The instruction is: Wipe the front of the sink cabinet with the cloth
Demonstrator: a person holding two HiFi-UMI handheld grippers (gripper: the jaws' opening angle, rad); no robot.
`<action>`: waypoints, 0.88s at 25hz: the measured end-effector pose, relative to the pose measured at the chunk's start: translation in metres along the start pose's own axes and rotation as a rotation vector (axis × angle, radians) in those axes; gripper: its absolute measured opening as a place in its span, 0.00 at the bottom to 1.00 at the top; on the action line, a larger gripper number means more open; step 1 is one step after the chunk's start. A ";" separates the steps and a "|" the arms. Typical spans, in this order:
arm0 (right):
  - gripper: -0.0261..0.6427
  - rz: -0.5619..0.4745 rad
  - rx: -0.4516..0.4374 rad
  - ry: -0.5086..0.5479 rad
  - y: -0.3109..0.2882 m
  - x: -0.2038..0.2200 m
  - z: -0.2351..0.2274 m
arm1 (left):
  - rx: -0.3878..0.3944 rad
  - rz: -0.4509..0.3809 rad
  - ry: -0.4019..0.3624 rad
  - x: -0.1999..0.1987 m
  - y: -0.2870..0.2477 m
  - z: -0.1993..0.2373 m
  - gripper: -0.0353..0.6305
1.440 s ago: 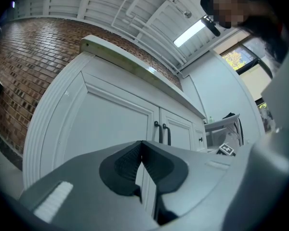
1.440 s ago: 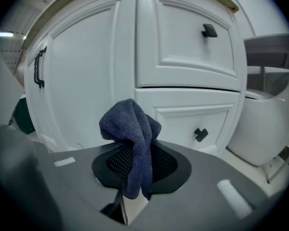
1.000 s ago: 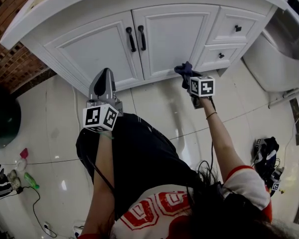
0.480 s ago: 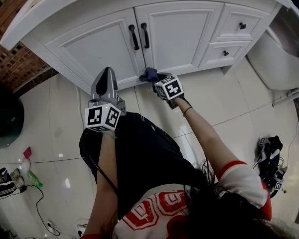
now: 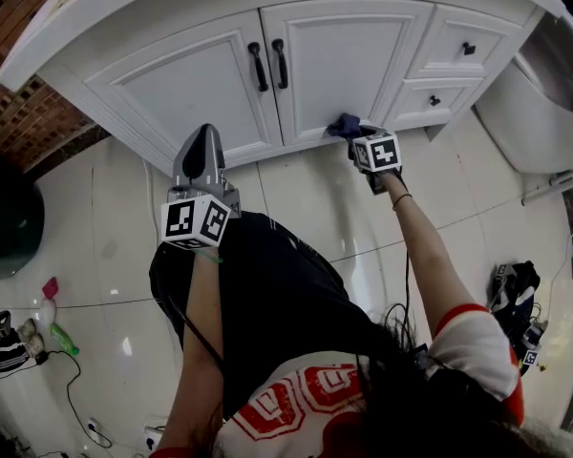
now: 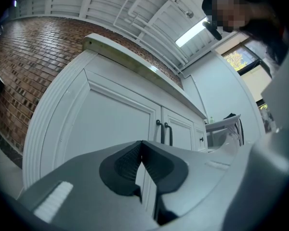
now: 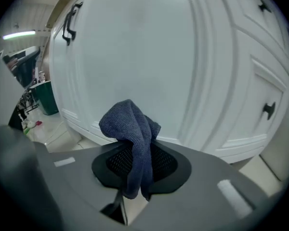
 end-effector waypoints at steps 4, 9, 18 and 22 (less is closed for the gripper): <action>0.16 0.018 0.108 -0.068 0.024 0.006 -0.057 | 0.000 0.008 -0.003 0.001 0.000 0.000 0.05; 0.16 0.002 0.179 -0.099 0.042 0.010 -0.088 | -0.006 0.012 -0.003 0.002 -0.002 0.001 0.05; 0.16 -0.078 0.128 -0.206 0.067 0.003 -0.036 | -0.025 0.006 -0.001 0.002 0.000 0.003 0.05; 0.16 -0.219 0.041 -0.230 0.086 -0.025 0.012 | -0.033 -0.002 0.003 0.002 0.001 0.004 0.05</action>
Point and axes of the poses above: the fingertips, and each gripper's own axes: y backward along the fingers, z to its left, x out of its underside, the point moved 8 cm from there along y, backward along the fingers, and after that the axes turned 9 degrees about -z, right-handed, at the moved point
